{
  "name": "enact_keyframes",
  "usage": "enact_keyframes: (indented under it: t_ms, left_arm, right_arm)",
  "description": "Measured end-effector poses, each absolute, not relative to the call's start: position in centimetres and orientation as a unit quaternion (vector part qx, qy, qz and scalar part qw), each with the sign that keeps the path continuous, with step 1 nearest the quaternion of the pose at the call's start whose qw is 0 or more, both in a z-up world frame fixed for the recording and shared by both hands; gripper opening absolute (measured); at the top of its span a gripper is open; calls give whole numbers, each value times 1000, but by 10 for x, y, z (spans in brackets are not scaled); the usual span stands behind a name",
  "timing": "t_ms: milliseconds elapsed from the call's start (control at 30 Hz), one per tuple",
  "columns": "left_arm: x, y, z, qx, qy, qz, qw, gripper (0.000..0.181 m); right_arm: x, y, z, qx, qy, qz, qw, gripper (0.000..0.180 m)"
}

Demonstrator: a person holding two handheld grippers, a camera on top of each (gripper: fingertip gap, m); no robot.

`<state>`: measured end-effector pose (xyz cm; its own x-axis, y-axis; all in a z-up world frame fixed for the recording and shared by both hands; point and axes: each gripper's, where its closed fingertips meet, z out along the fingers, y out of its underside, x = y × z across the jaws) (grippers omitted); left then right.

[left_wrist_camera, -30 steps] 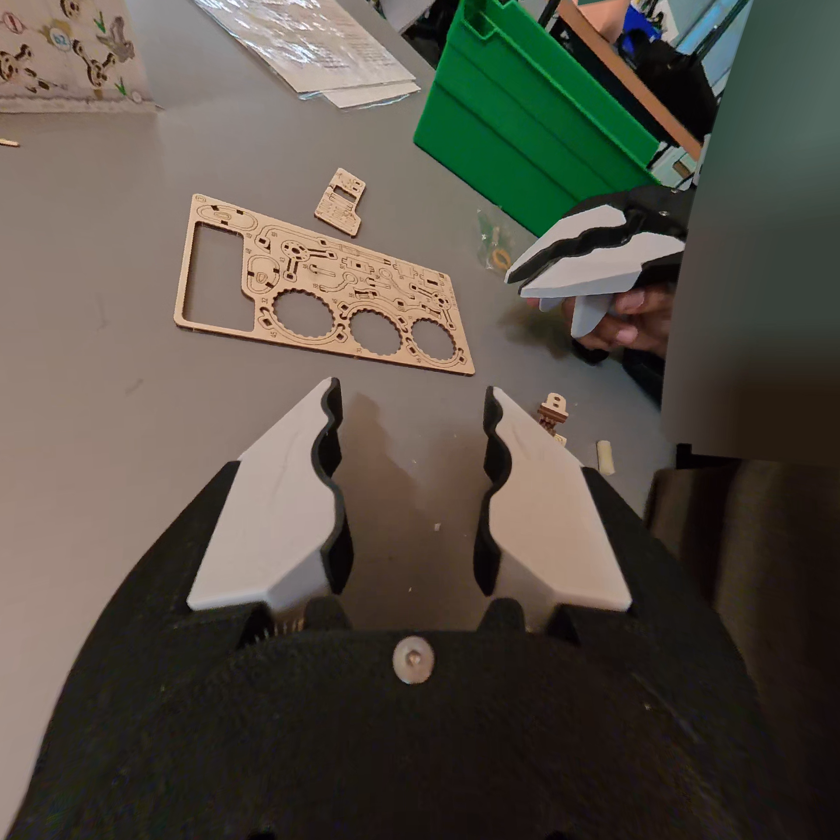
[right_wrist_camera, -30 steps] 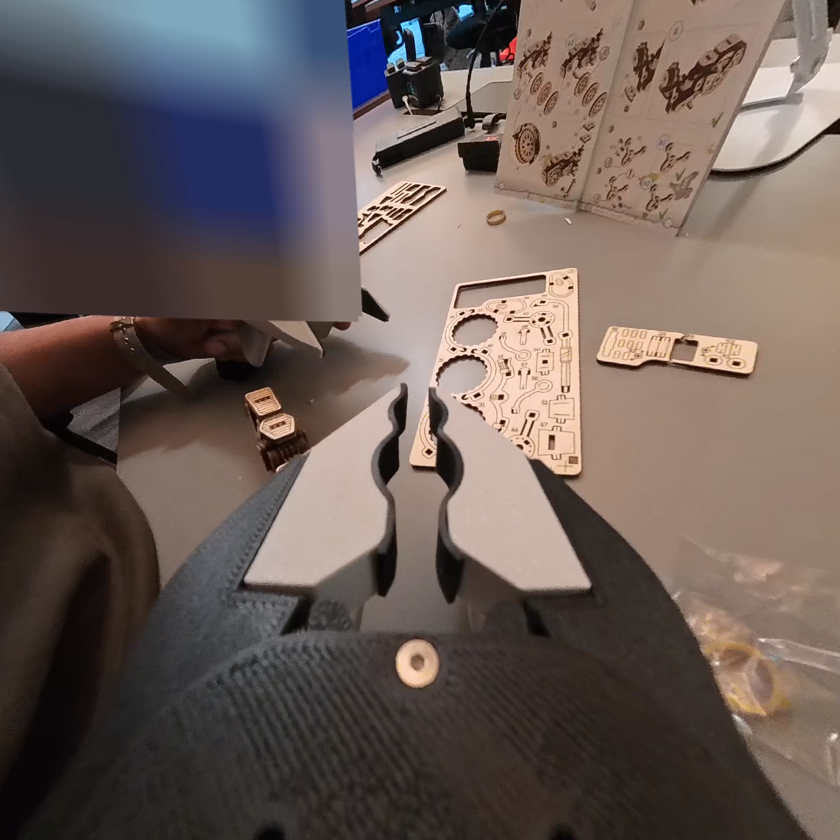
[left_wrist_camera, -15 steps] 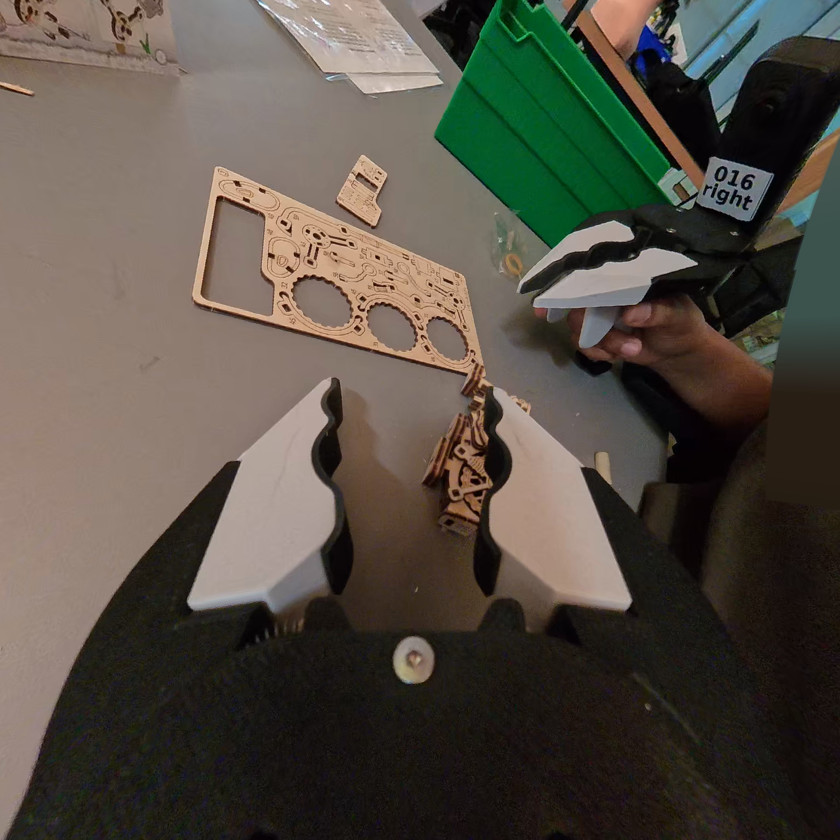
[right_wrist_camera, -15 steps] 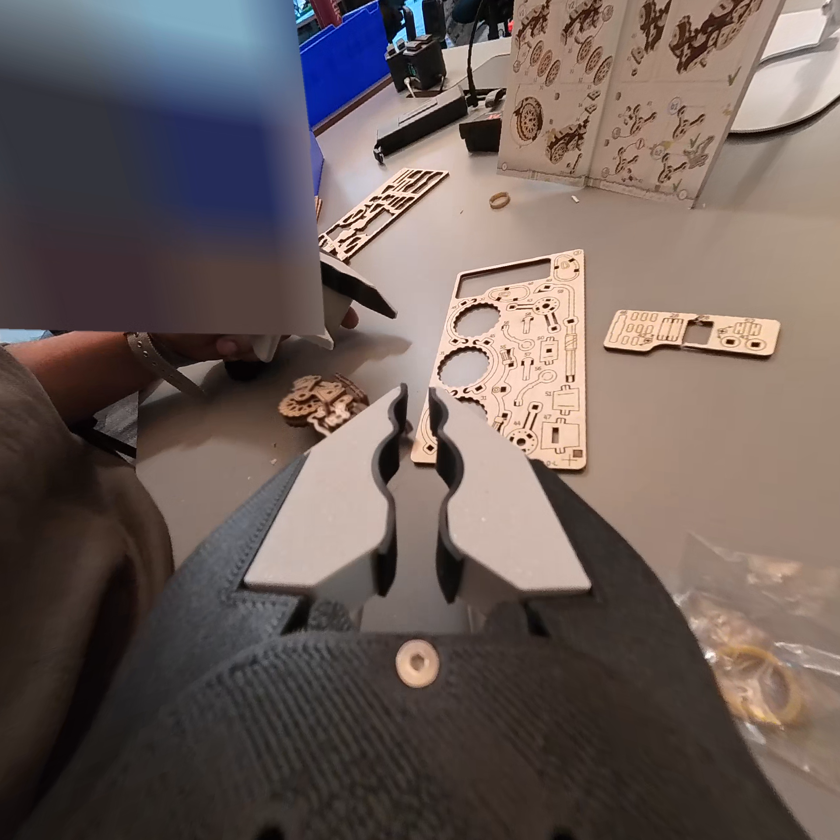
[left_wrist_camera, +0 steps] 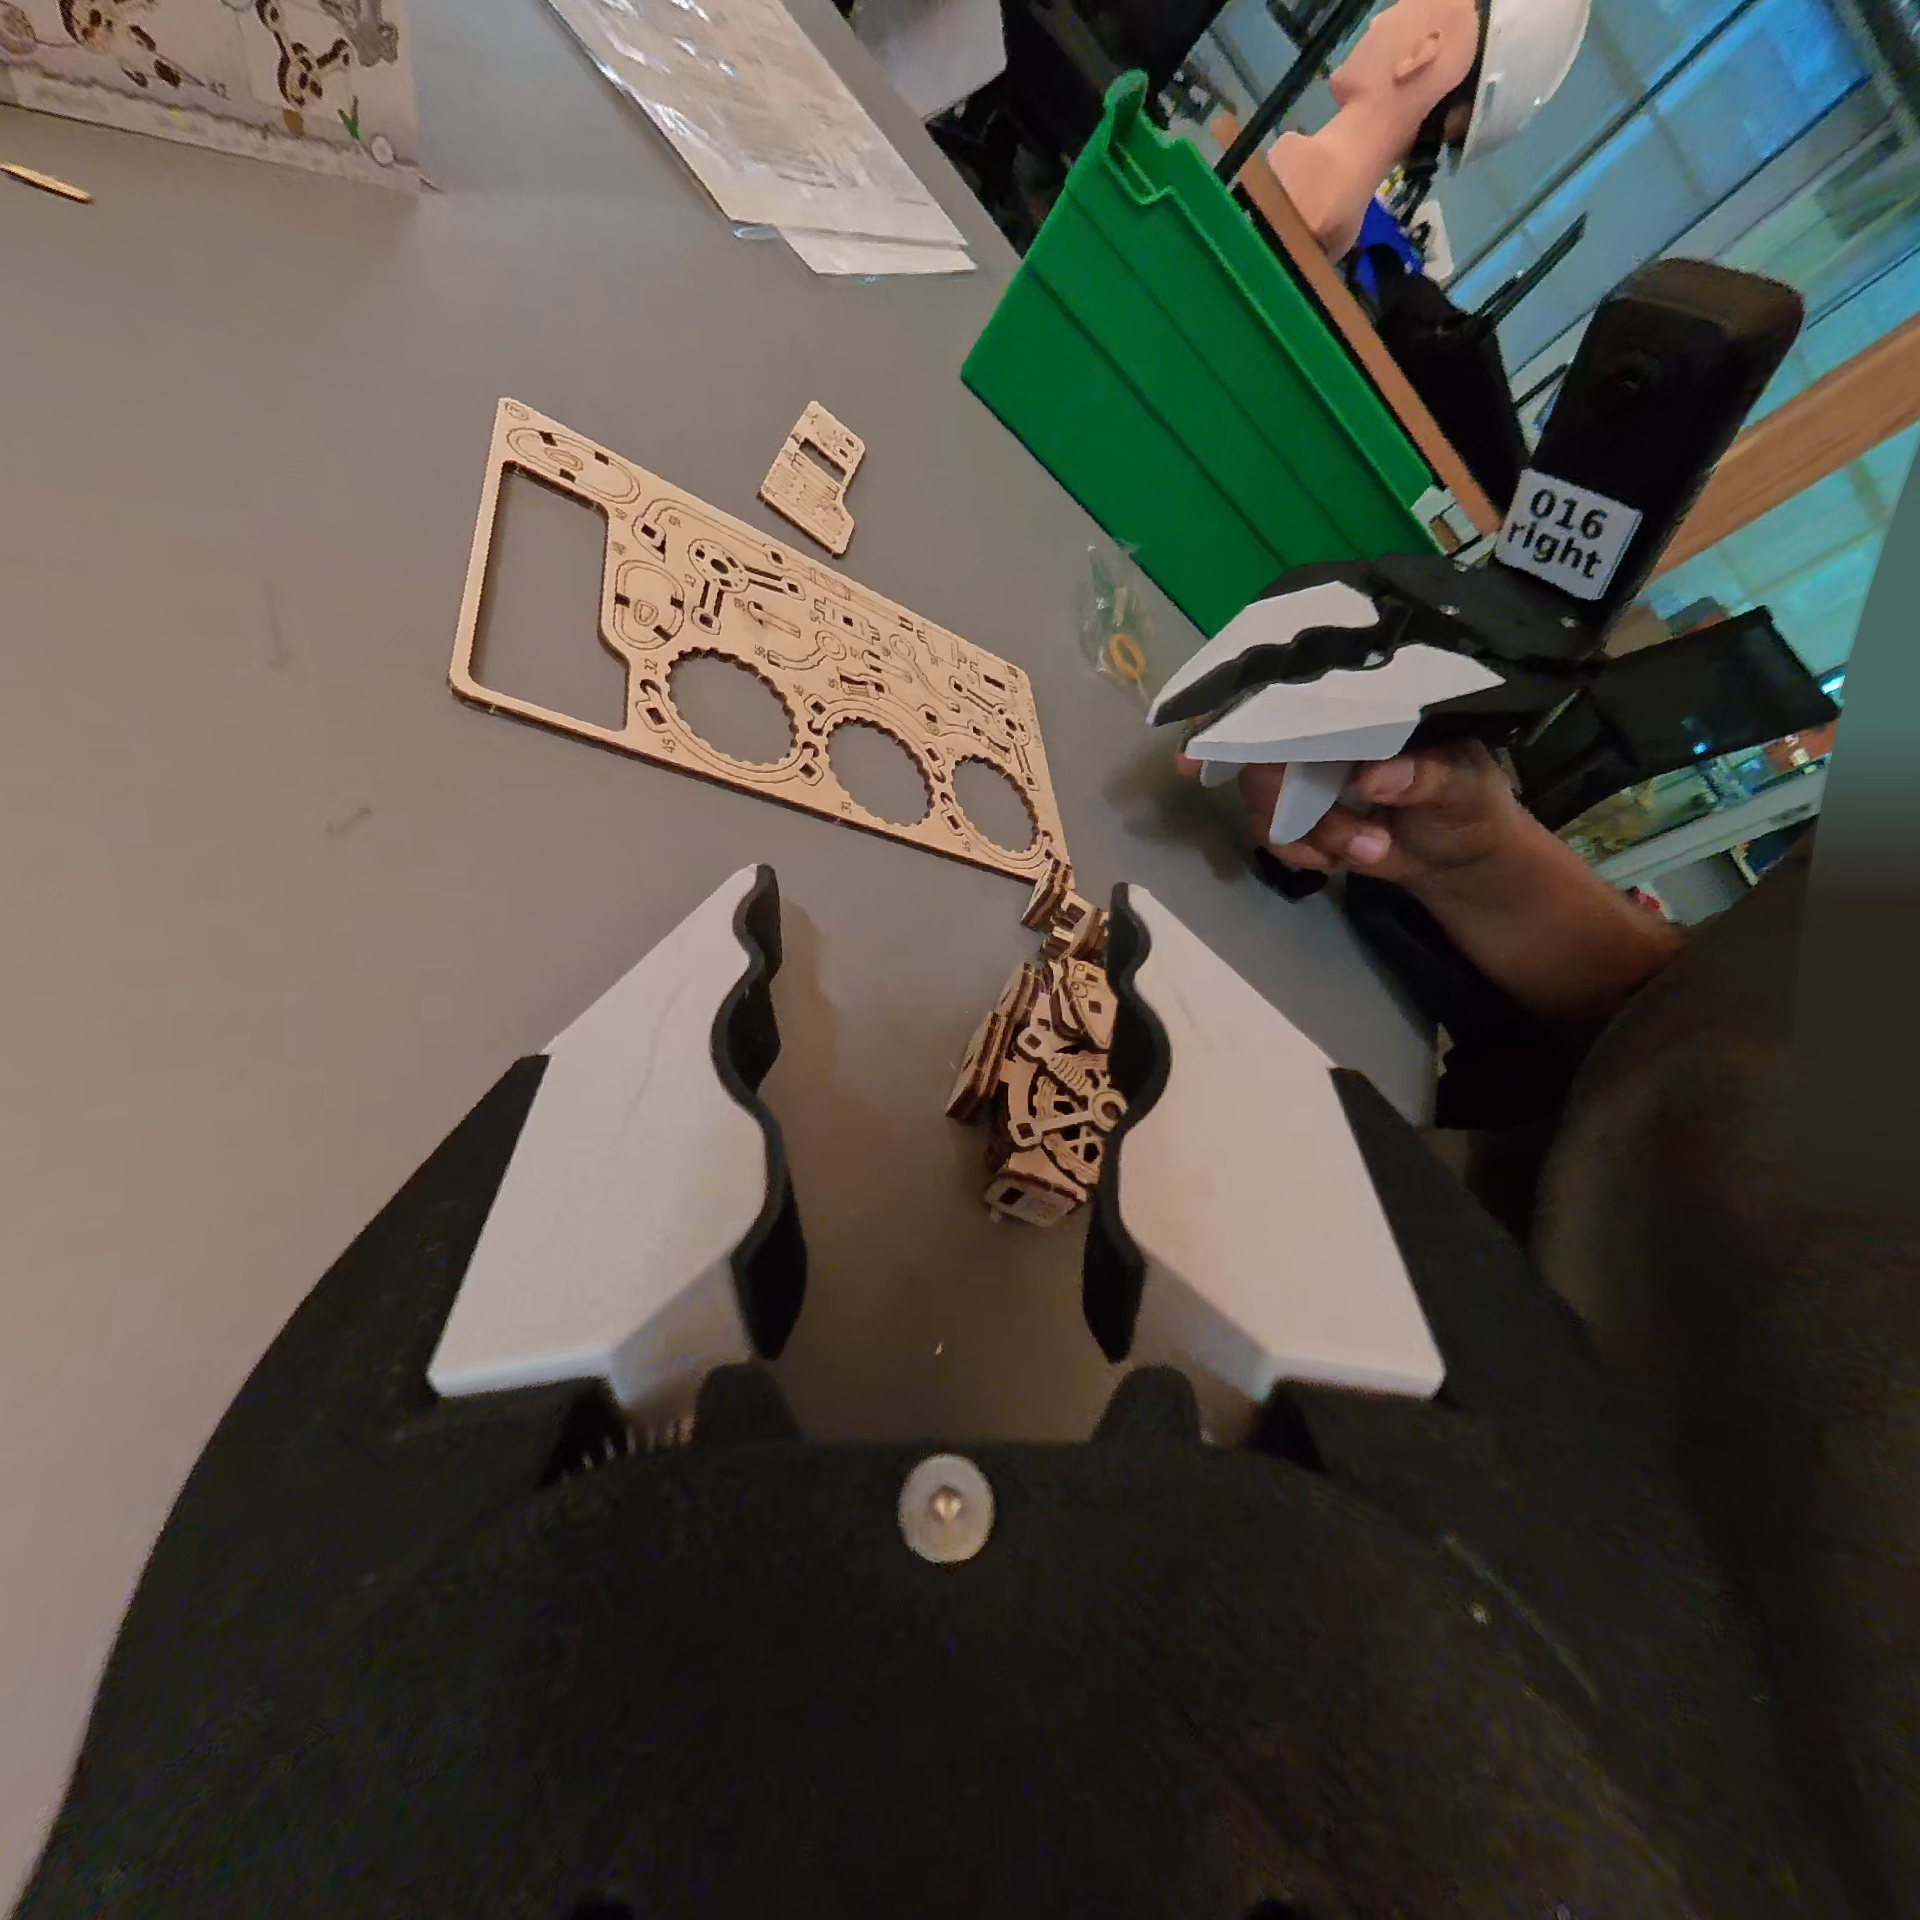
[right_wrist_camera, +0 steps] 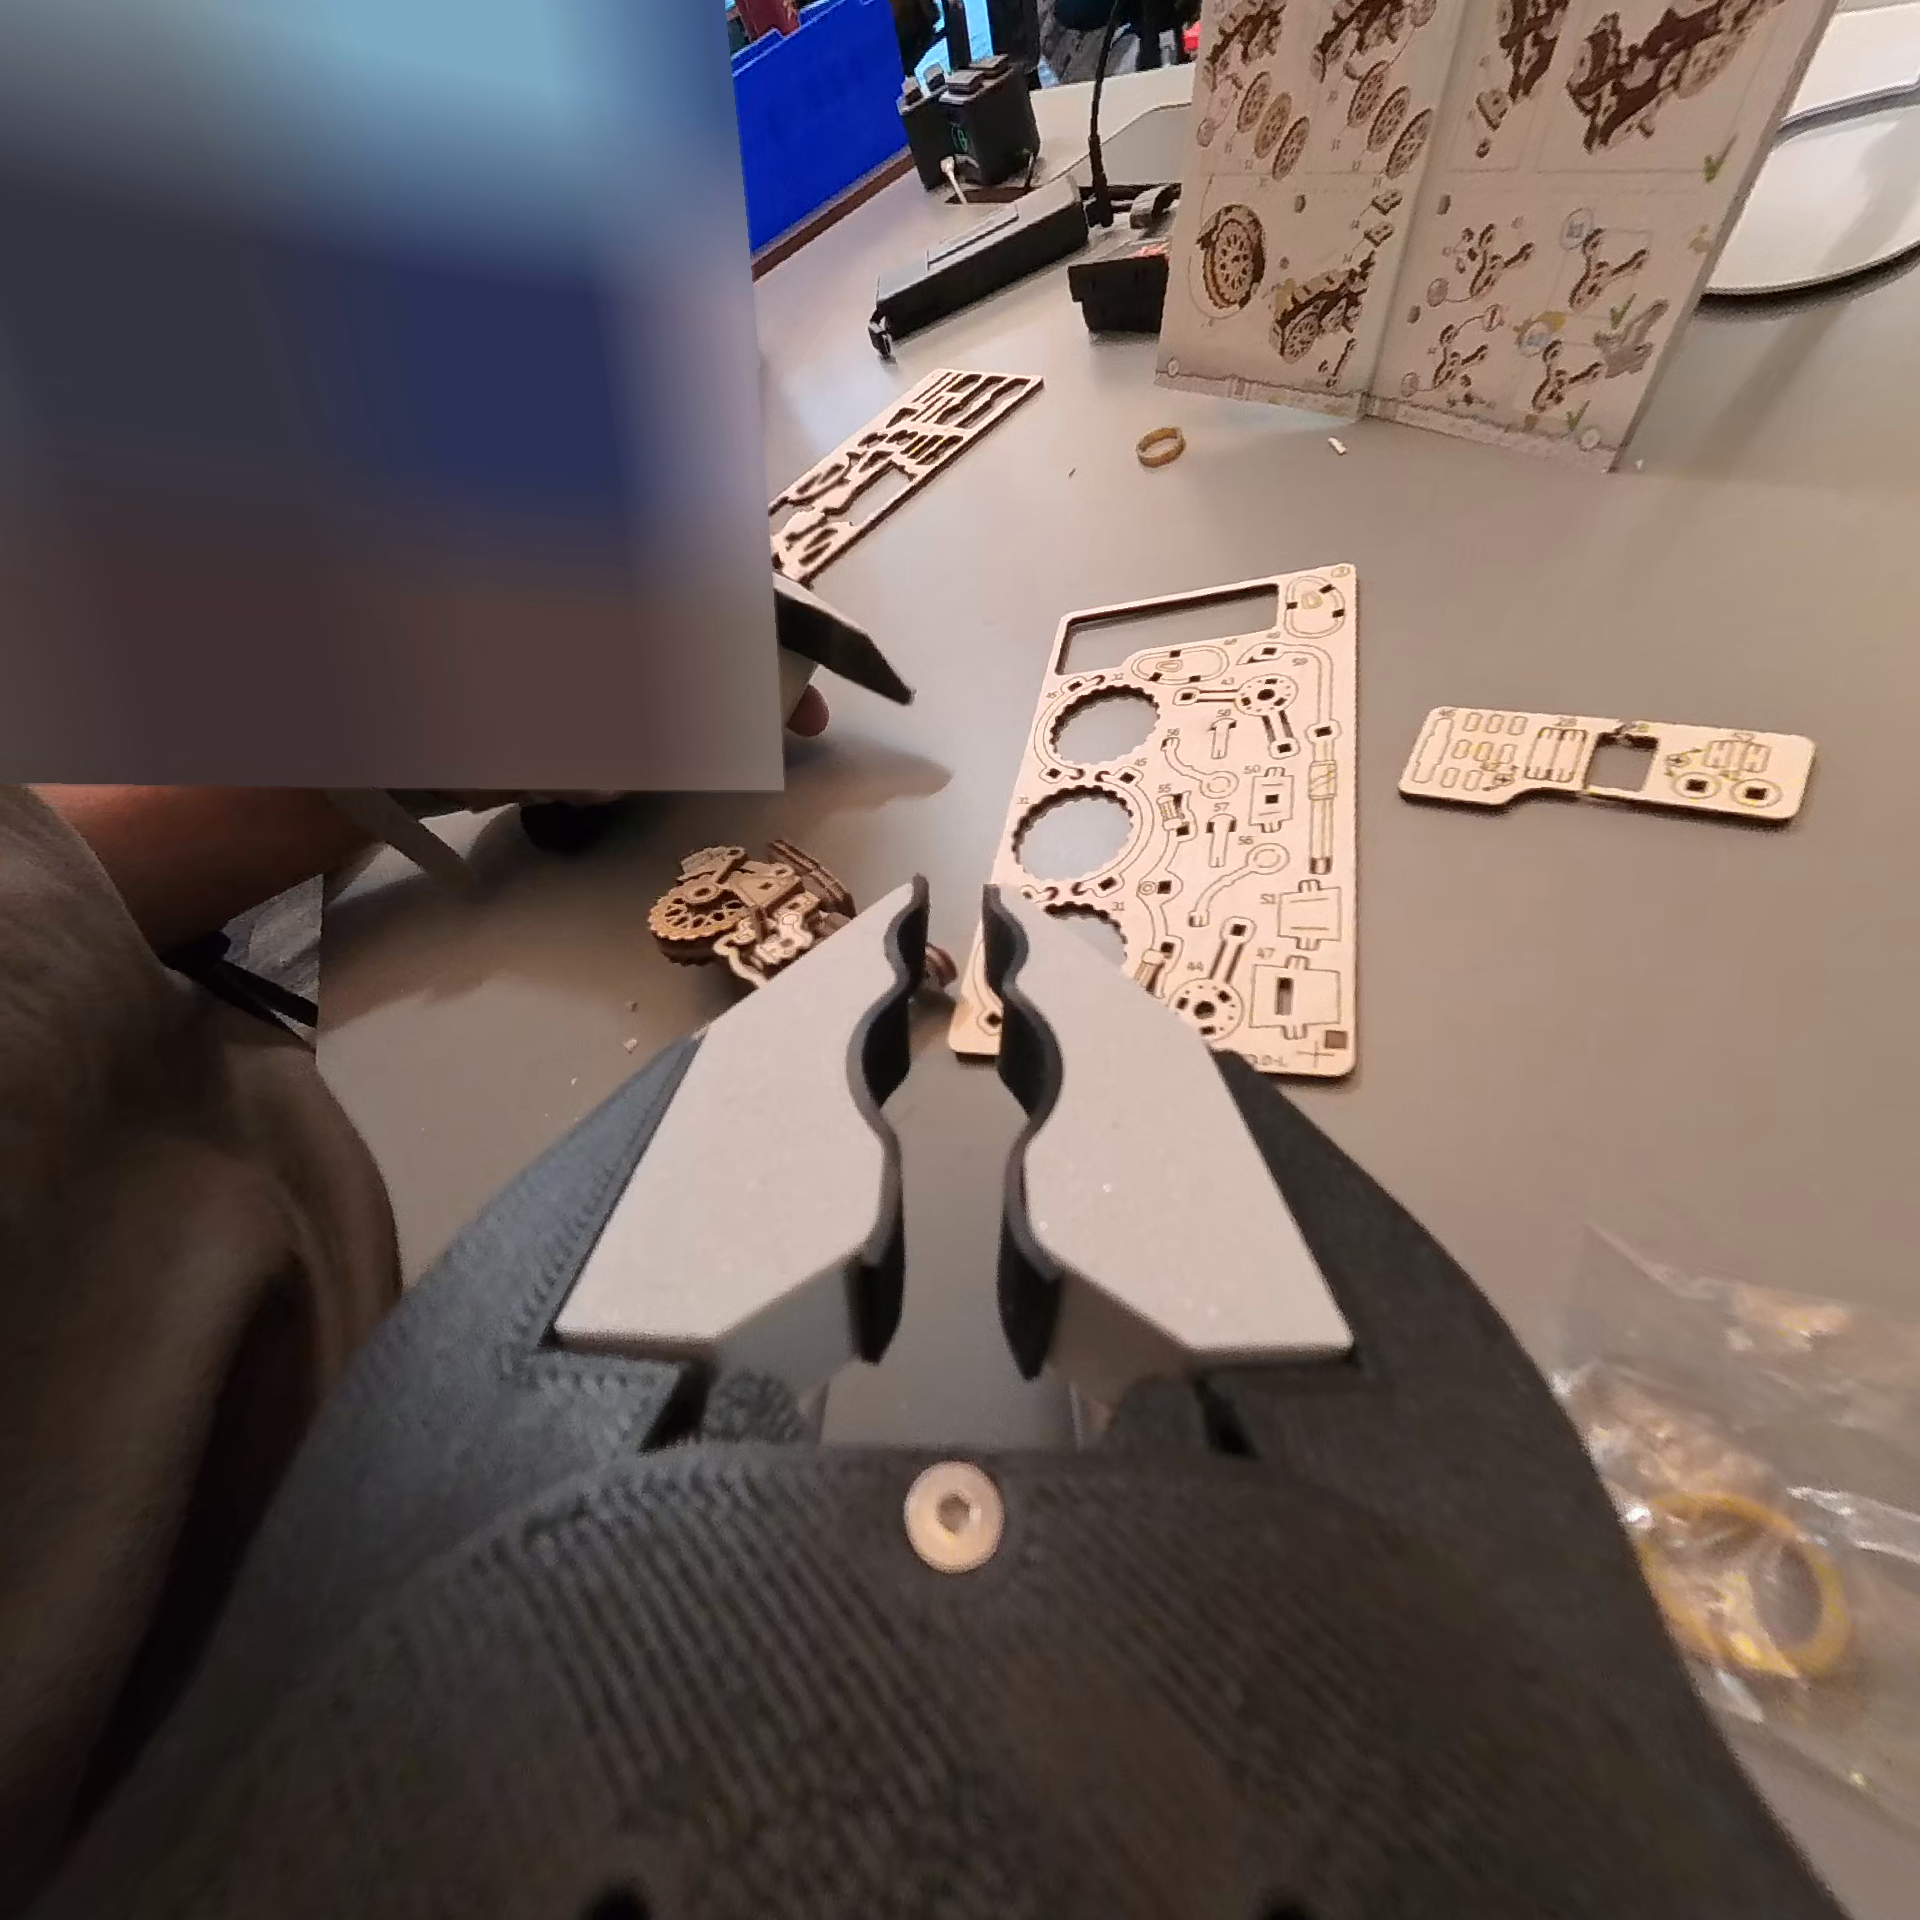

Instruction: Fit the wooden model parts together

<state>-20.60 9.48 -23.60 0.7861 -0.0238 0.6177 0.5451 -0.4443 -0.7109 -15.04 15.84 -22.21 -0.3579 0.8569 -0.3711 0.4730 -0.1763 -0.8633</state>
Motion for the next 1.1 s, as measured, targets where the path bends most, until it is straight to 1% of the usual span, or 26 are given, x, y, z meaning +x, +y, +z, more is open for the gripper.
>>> enact_keyframes:
  t_ms: [167,333,433,533,633,867,1000,1100]
  left_arm:
    - [-204,90,-241,-817,-148,-271,488,63]
    - [-181,81,-243,-836,-85,-296,453,67]
    - [-177,78,-238,-836,-67,-296,457,66]
    - [-173,76,-244,-845,-61,-298,440,67]
    - [-170,75,-248,-853,-51,-290,432,68]
    - [-160,75,-253,-858,-32,-292,421,70]
    - [-160,75,-253,-856,-31,-298,420,70]
    - [-160,75,-252,-853,-34,-305,421,70]
  right_arm:
    - [-147,151,-221,-519,-636,541,185,9]
    - [-140,135,-224,-482,-675,524,193,13]
    - [-133,119,-228,-440,-714,506,201,13]
    - [-127,105,-235,-400,-752,476,216,13]
    - [-127,98,-239,-392,-764,459,228,13]
    - [-128,99,-238,-415,-749,474,204,16]
    - [-126,96,-246,-422,-760,462,177,18]
    - [-126,95,-248,-419,-765,457,176,17]
